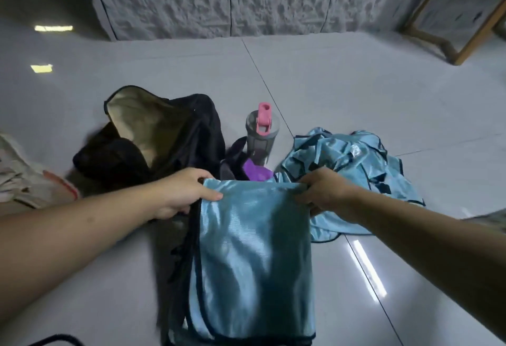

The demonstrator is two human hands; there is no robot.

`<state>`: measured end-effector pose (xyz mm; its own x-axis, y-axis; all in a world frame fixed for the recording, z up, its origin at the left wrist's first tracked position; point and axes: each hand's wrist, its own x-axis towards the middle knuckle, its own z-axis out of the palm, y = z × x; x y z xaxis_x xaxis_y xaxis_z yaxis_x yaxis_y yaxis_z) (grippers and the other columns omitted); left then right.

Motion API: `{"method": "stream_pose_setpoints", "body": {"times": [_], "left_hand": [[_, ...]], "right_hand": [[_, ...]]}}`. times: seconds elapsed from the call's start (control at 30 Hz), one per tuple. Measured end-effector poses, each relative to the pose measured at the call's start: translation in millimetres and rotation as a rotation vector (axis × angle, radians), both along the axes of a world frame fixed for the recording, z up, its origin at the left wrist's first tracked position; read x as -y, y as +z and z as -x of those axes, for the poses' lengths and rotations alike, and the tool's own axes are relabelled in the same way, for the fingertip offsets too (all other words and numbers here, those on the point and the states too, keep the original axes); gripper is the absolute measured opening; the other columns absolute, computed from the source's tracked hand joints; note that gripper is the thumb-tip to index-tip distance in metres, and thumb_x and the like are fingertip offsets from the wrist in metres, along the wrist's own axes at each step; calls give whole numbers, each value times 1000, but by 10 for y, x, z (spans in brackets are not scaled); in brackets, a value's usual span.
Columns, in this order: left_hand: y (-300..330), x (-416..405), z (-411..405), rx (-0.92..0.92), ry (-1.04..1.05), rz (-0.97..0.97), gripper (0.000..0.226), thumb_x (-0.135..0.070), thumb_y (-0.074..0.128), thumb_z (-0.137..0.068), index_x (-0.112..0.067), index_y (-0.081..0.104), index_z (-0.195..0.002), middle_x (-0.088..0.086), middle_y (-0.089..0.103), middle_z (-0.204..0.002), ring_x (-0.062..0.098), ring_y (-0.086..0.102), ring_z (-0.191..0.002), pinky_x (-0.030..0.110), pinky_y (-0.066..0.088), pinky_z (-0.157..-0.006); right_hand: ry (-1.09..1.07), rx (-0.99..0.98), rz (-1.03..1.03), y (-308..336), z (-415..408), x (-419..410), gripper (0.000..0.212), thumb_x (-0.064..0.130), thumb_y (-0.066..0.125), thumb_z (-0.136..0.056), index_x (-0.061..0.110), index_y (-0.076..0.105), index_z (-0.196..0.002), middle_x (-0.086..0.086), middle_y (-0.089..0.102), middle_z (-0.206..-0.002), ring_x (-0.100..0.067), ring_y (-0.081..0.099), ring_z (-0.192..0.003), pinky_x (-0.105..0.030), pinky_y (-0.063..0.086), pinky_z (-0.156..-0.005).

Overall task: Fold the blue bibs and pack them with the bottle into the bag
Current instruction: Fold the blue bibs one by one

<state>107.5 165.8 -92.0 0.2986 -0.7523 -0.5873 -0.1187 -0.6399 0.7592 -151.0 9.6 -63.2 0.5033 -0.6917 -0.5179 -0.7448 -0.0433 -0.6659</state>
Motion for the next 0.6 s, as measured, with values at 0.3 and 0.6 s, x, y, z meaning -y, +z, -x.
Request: {"method": "stream_pose_setpoints", "body": {"times": [0.3,0.6], "left_hand": [[-882,342,69,500,82,135,50,-18,80,-85,-25,57,-129,-4,64,-113,15,61,-100,26,42,-77],[-1094,194,500,1231,-303,450,56,-27,75,-81,-16,60,-133,18,48,-145,37,45,-134,57,37,-113]], "right_hand": [[-88,-96,344,-1021,-237,130,14,9,62,-85,10,76,-84,-7,72,-82,-28,68,-83,-35,55,-69],[186,-146,958,-1318,-292,-253,65,11,63,-80,4,52,-144,-28,50,-145,-47,47,-136,-56,43,-111]]}}
